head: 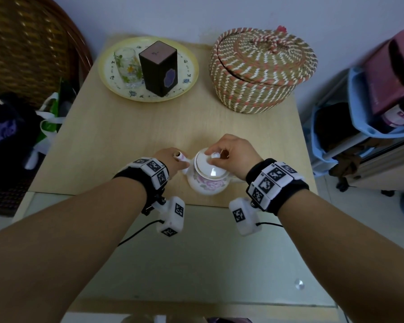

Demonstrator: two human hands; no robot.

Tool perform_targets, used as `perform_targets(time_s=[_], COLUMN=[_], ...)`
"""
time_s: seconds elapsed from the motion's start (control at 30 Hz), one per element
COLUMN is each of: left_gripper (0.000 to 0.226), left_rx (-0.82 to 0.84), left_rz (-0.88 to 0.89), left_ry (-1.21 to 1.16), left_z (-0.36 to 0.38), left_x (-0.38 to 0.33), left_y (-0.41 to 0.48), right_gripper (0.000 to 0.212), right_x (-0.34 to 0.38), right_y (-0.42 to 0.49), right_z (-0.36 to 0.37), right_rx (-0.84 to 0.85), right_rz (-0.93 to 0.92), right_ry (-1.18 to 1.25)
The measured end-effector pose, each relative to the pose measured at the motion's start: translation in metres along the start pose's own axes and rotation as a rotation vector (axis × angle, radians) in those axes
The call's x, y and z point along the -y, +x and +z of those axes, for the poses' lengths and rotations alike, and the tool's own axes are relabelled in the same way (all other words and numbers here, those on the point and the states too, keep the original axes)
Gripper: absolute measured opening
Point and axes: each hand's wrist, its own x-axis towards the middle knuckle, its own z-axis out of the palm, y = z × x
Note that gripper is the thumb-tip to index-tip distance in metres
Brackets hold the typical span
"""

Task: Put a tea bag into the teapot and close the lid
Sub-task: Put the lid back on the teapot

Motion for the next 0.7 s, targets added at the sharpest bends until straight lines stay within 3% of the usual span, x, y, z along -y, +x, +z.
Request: perform_targets(time_s=[0.17, 0.27, 0.4, 0.53, 0.6, 0.7], left_gripper=[0.015, 0.024, 0.037, 0.043, 0.050, 0.053], left_rx=[0.003, -0.010, -0.010, 0.000, -0.054, -0.100], left_rz=[-0.049, -0.086, -0.150, -0.152, -0.189, -0.116], left_ry=[-0.102, -0.181, -0.369, -0.427, -0.353, -0.178], left_z=[0.001, 0.004, 0.008, 0.013, 0.013, 0.008], left_x=[0.001, 0.005, 0.010, 0.011, 0.011, 0.014], left_y=[0.002, 0.003, 0.003, 0.002, 0.003, 0.009], right_gripper=[0.024, 0.042, 0.047, 0.027, 0.028, 0.021], right_x=[-0.002, -0.006, -0.024, -0.041, -0.044, -0.055], right_y=[0.000, -0.001, -0.006, -0.010, -0.015, -0.018], right_z=[0.001, 0.000, -0.008, -0.013, -0.012, -0.007], right_rx=[0.025, 0.016, -0.098, 0.123, 0.264, 0.239], right_rz=[0.003, 0.022, 0.221, 0.505, 0.587, 0.585], right_ry=[-0.003, 0.038, 0.094, -0.007, -0.037, 0.169])
